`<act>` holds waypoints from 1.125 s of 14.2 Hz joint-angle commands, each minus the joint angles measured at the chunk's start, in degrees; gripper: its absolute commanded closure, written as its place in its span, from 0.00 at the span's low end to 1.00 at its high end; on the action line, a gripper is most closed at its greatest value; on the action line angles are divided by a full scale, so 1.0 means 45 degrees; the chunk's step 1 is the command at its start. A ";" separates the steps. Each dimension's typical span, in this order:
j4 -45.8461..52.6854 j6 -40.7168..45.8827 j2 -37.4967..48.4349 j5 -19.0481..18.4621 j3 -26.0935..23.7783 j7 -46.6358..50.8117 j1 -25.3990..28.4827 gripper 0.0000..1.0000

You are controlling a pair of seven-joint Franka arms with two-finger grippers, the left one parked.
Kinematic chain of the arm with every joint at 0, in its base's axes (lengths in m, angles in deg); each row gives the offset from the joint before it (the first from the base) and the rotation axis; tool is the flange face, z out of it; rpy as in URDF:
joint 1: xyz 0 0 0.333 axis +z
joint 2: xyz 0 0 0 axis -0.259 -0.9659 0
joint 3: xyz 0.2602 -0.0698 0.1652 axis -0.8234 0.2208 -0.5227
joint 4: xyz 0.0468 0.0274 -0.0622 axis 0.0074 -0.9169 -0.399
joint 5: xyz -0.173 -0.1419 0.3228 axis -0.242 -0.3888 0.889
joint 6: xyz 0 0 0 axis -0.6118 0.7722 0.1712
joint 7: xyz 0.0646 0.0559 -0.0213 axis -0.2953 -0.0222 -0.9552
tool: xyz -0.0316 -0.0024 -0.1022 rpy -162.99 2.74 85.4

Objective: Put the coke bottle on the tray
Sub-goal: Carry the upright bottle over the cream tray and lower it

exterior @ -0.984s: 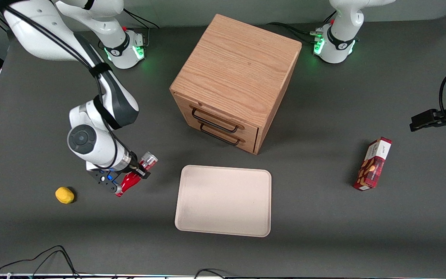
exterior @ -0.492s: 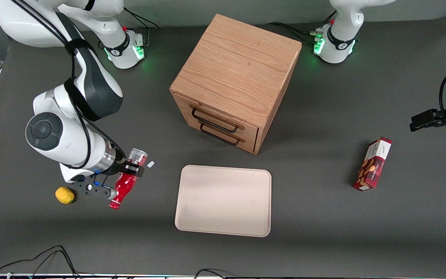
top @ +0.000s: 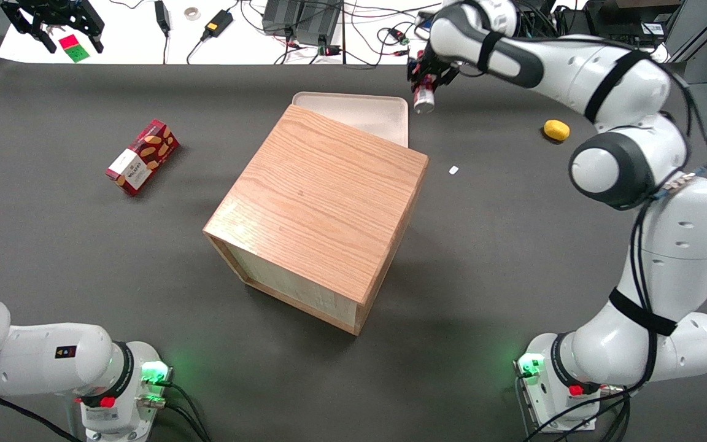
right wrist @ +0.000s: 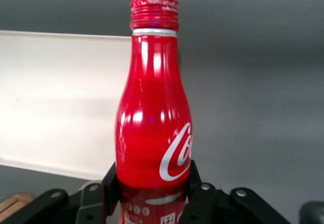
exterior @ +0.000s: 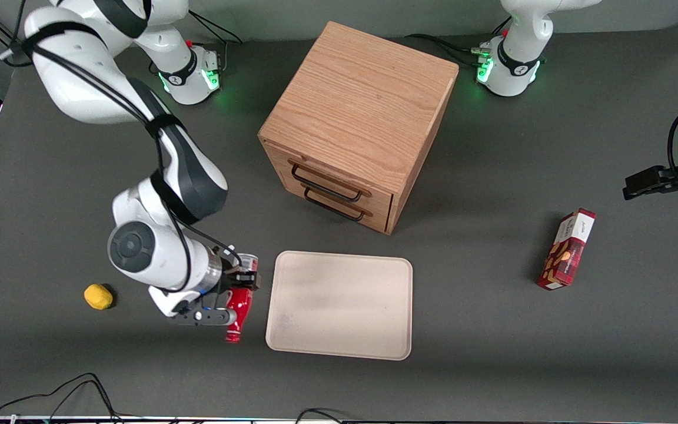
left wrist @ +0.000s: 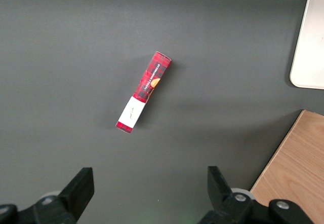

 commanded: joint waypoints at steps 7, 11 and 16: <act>0.0757 -0.2310 -0.2455 -0.0667 0.0837 0.0971 0.1543 0.78; 0.0349 -0.3365 -0.2731 -0.0823 0.1229 0.1343 0.1740 0.63; 0.0132 -0.3641 -0.2731 -0.1017 0.1229 0.1481 0.1740 0.00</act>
